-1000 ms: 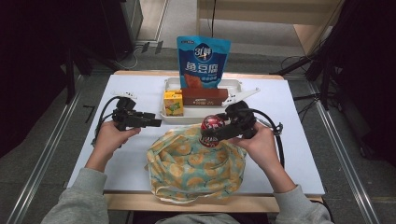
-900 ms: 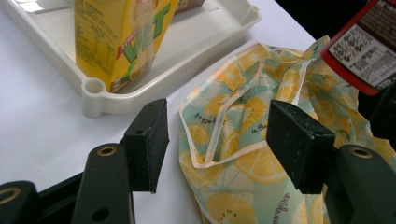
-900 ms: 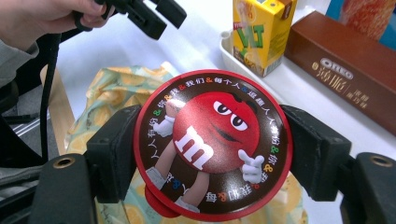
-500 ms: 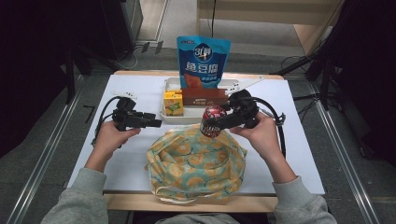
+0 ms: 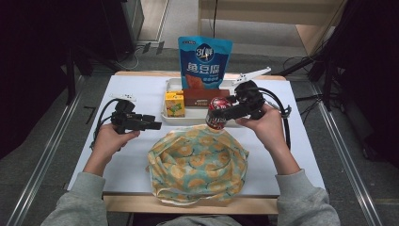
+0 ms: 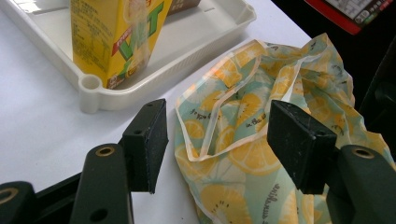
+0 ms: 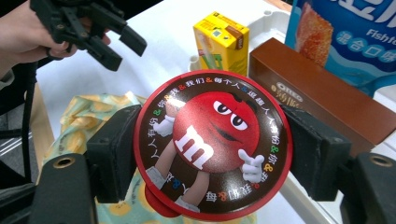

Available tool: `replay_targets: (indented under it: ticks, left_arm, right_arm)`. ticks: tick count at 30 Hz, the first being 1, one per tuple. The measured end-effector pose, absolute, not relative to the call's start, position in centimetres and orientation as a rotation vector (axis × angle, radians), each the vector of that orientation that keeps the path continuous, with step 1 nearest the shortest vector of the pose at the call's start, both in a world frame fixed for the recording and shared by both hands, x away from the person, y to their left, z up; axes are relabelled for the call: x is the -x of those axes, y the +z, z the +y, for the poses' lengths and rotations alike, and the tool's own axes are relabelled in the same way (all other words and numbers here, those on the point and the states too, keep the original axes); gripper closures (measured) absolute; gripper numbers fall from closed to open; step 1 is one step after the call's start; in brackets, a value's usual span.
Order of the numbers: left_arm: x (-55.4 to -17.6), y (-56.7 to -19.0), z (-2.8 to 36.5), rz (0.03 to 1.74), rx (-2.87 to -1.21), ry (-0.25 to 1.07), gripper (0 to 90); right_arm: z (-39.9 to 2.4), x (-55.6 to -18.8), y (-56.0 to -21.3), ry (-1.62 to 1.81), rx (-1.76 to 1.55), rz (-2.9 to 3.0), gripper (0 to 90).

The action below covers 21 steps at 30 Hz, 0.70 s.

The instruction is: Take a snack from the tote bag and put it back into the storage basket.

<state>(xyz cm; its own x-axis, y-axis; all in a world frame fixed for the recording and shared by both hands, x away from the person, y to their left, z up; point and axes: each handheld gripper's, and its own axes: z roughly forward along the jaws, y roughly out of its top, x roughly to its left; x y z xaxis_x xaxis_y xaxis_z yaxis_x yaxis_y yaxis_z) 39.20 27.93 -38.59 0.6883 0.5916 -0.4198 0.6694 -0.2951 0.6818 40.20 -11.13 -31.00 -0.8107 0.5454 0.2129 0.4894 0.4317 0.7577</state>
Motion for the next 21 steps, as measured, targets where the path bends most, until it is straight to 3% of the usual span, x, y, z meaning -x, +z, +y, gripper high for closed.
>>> replay_targets:
  ticks: [21]
  left_arm:
    - [-38.7,-38.7,28.1,0.963,-2.0,-0.108,38.4]
  right_arm:
    - [-11.5,-42.7,-31.5,1.327,-0.98,2.577,27.0]
